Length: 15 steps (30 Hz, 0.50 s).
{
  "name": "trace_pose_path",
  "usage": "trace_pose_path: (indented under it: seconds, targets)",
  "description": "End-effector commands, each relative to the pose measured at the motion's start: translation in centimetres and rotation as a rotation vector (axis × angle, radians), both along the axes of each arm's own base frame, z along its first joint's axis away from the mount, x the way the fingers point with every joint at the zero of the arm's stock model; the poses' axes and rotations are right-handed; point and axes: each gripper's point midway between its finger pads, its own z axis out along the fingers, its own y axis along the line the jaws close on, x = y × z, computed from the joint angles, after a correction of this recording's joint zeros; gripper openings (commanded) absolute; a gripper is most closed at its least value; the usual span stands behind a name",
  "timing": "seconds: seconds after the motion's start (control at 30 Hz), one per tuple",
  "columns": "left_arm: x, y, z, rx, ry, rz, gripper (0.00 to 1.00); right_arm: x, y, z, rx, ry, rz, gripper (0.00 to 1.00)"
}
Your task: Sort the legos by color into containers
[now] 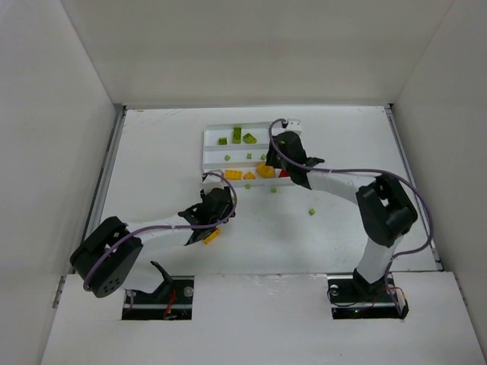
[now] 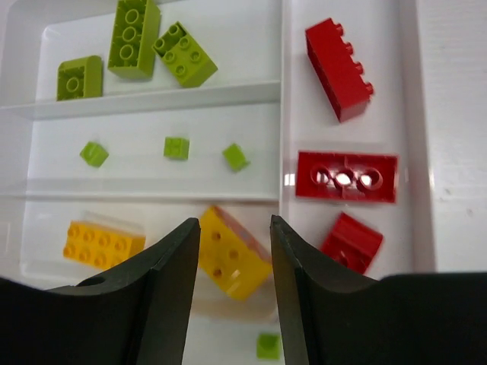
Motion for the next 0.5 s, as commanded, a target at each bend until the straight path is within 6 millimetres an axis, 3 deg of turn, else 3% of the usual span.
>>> trace_pose_path:
  seconds: [0.0, 0.23, 0.37, 0.47]
  targets:
    - [1.9, -1.4, 2.3, -0.017, -0.069, -0.001, 0.39, -2.1, -0.7, 4.4, 0.083, -0.112, -0.022, 0.48]
    - [2.6, -3.0, 0.9, 0.011, -0.035, -0.027, 0.37, -8.3, -2.7, 1.7, 0.132, -0.062, -0.045, 0.50]
    - [2.6, -3.0, 0.4, 0.032, -0.029, -0.026, 0.34, -10.9, -7.4, 0.9, 0.088, -0.089, -0.190, 0.58]
    - [2.7, -2.7, 0.1, 0.047, -0.026, -0.018, 0.32, -13.0, -9.7, -0.9, 0.062, -0.042, -0.247, 0.62]
